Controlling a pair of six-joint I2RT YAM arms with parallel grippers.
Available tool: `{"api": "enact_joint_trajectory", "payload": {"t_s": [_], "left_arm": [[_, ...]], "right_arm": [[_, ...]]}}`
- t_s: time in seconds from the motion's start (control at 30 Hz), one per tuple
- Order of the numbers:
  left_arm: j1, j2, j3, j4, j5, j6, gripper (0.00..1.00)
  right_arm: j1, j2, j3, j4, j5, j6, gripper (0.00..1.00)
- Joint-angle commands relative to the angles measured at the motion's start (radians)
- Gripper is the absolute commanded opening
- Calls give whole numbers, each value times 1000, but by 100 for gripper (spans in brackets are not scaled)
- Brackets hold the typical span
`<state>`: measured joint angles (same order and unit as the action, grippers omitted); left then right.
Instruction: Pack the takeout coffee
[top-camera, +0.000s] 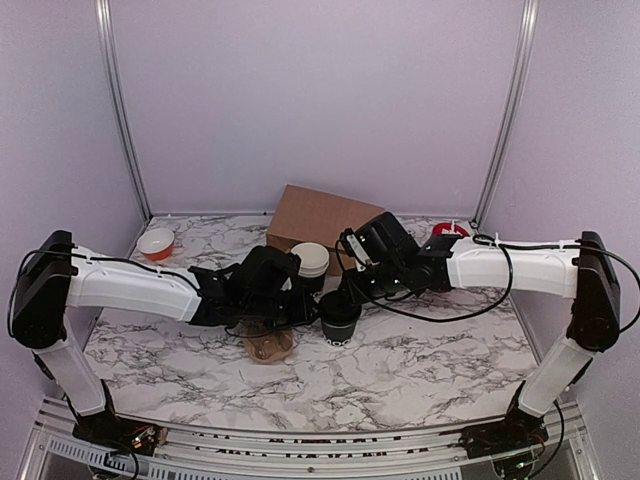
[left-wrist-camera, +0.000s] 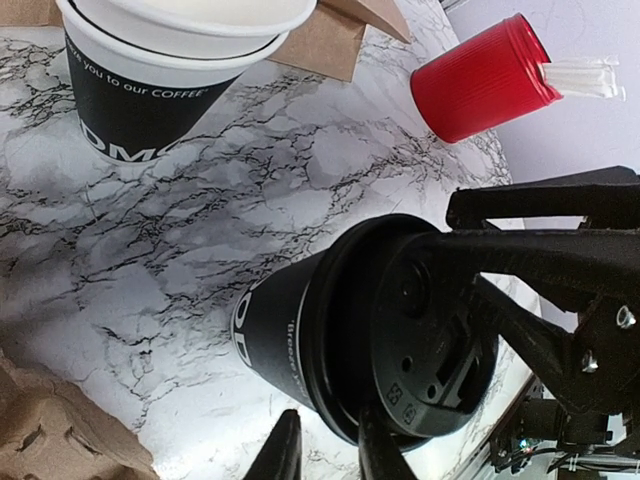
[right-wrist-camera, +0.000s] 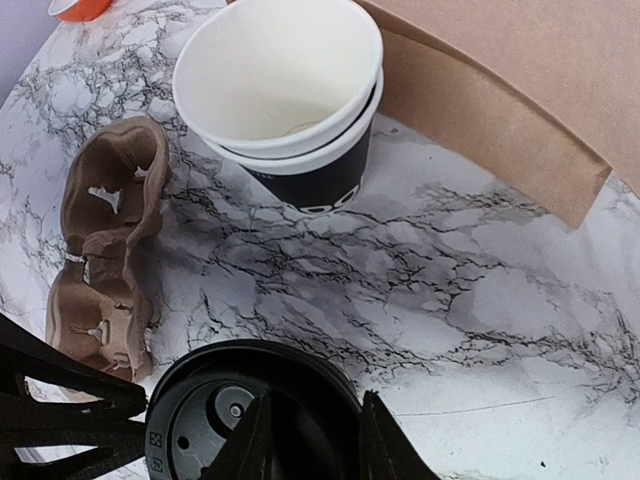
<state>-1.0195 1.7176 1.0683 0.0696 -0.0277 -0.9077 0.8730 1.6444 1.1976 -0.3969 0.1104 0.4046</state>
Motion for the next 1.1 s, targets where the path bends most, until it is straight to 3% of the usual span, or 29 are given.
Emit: {"api": "enact_joint_trajectory", "payload": {"t_s": [0.0, 0.4, 0.83, 1.07], "left_arm": [[19, -34, 21, -80, -15, 29, 22], [66, -40, 51, -99, 2, 67, 24], [83, 32, 126, -101, 54, 97, 25], [82, 43, 140, -101, 59, 98, 24]], "right_arm": [[4, -25, 44, -37, 18, -18, 31], [4, -77, 32, -66, 27, -11, 36], [60, -176, -68, -97, 17, 74, 34], [67, -209, -142, -35, -28, 124, 33]]}}
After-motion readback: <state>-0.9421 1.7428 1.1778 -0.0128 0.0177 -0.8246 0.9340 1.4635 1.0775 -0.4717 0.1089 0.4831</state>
